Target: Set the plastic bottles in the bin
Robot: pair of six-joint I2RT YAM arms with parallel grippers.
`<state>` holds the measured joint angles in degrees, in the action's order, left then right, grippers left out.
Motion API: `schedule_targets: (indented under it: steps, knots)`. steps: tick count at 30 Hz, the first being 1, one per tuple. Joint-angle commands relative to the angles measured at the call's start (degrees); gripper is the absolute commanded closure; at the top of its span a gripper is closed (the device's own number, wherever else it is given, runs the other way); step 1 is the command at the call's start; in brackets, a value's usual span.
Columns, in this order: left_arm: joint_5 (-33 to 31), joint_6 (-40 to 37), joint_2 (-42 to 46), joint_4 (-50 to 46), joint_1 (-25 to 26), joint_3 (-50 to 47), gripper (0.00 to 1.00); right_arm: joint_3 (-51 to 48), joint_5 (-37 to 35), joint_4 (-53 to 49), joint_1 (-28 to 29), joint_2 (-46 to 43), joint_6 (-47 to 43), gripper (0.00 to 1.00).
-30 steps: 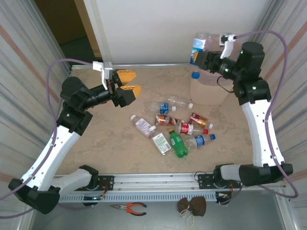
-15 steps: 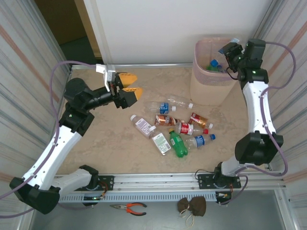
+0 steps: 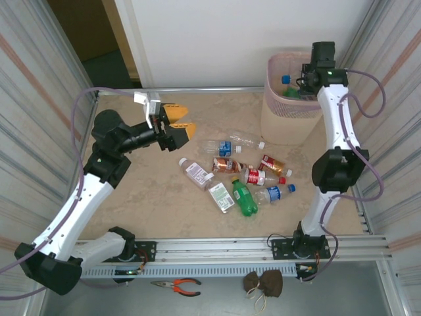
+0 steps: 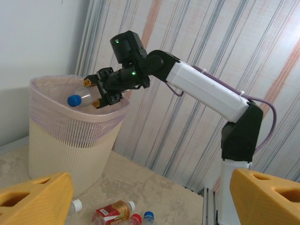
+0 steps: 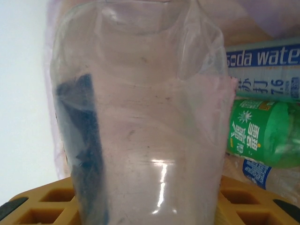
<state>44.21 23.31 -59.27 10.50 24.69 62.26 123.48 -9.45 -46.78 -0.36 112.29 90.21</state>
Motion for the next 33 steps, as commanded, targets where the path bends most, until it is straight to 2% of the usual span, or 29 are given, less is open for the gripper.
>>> schedule_targets:
  steps: [1,9,20,24,29,33]
  knots:
    - [-0.42,-0.67,0.06,2.28,-0.59,-0.65,0.13,5.96,-4.16,-7.08,0.74,4.87,8.61,0.52]
    - [-0.05,-0.81,-1.58,2.86,-1.28,-0.99,0.13,14.06,-5.44,-10.43,0.95,14.45,14.97,0.52]
    - [0.35,0.31,-4.31,4.29,-1.66,-1.70,0.13,12.66,-4.88,-13.93,0.62,20.17,20.99,0.46]
    - [0.35,1.20,-5.14,5.05,-1.66,-2.03,0.14,9.98,-4.16,-14.10,0.50,20.27,23.24,0.40]
    - [-0.13,1.56,-5.42,5.14,-1.61,-2.41,0.14,10.07,-5.46,-16.23,0.80,19.20,23.98,0.24]
    - [0.15,1.53,-5.32,4.72,-1.66,-2.02,0.14,10.13,-6.64,-16.71,1.07,17.20,23.87,0.16]
